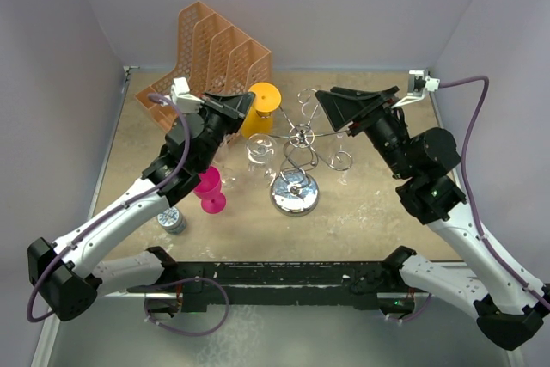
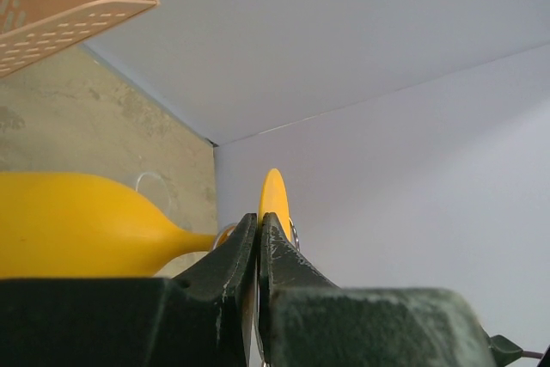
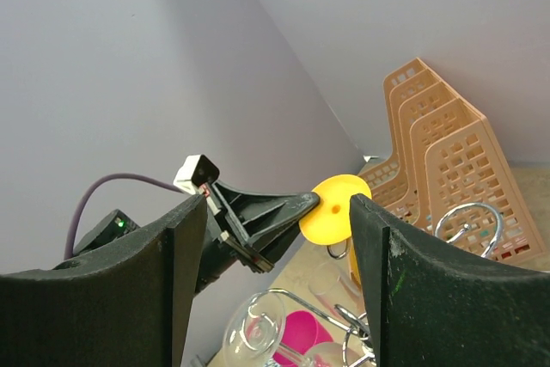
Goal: Place the wine glass upside down on the wine glass rack
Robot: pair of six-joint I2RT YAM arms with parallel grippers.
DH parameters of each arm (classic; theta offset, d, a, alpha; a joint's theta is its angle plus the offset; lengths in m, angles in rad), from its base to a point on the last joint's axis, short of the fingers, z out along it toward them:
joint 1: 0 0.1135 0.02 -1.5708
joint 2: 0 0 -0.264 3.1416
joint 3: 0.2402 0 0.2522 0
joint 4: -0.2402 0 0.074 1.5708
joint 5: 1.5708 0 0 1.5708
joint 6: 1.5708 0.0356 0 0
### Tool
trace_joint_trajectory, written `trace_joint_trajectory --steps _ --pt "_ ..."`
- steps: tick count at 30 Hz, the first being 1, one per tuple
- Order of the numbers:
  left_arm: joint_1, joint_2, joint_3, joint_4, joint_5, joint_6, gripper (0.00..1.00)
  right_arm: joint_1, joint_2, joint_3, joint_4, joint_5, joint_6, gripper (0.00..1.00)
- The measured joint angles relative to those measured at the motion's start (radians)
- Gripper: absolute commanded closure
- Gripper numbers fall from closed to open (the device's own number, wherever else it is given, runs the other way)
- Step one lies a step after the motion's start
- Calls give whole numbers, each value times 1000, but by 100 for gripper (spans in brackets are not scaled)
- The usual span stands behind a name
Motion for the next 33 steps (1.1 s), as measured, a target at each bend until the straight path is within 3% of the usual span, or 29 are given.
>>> trace_joint_trajectory --steps 18,29,33 --pt "1 -84 -14 -93 24 2 100 0 -11 -27 -1 0 11 31" --pt "2 -78 1 -241 18 26 87 0 -19 -29 -1 0 11 31" --pt "2 -78 9 -290 13 42 79 0 -24 -29 -1 0 11 31"
